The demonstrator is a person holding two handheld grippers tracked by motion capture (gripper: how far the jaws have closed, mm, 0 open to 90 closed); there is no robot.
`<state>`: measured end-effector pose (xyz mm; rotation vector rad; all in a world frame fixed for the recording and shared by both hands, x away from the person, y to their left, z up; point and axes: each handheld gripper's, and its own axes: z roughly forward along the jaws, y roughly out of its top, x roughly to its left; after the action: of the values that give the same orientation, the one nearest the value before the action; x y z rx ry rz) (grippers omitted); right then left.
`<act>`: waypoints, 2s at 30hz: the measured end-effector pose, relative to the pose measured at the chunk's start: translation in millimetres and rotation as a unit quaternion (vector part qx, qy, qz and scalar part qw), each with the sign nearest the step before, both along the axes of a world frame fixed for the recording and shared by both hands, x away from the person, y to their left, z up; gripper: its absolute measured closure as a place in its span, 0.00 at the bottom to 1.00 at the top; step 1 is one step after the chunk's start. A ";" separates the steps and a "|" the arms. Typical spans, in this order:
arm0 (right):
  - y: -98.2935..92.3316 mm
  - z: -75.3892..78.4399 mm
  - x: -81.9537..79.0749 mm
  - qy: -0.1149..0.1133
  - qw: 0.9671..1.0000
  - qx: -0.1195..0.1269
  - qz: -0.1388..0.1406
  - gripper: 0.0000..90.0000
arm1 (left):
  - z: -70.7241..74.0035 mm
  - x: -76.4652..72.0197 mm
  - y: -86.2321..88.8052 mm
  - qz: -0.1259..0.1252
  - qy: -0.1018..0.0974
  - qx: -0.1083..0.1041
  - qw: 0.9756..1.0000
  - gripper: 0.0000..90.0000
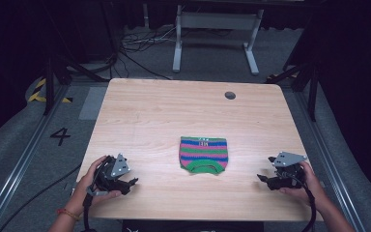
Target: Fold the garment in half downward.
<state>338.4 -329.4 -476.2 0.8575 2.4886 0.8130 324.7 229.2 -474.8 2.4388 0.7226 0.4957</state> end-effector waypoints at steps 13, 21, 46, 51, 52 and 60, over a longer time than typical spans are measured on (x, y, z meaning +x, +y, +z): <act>-45.7 -14.5 -17.5 0.011 0.998 0.028 -0.055 0.22 | -10.4 -1.8 34.6 0.038 0.028 -0.064 0.997 0.21; -67.0 -23.6 -28.6 0.013 0.994 0.071 -0.080 0.19 | -18.0 -2.9 51.4 0.059 0.042 -0.097 0.993 0.20; -74.5 -29.5 -29.2 0.023 0.989 0.107 -0.096 0.17 | -24.0 -6.2 55.5 0.089 0.048 -0.105 0.989 0.16; -74.5 -29.6 -29.2 0.023 0.989 0.107 -0.096 0.17 | -24.2 -6.4 53.0 0.098 0.051 -0.106 0.988 0.15; -74.6 -29.5 -29.2 0.023 0.989 0.107 -0.096 0.17 | -24.1 -6.2 52.7 0.099 0.051 -0.105 0.988 0.14; -74.6 -29.5 -29.2 0.023 0.989 0.107 -0.096 0.17 | -24.2 -5.9 51.8 0.102 0.051 -0.104 0.988 0.13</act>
<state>309.3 -404.0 -505.7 1.1815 2.3398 1.0129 318.7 281.0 -499.0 2.2186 1.0221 0.3554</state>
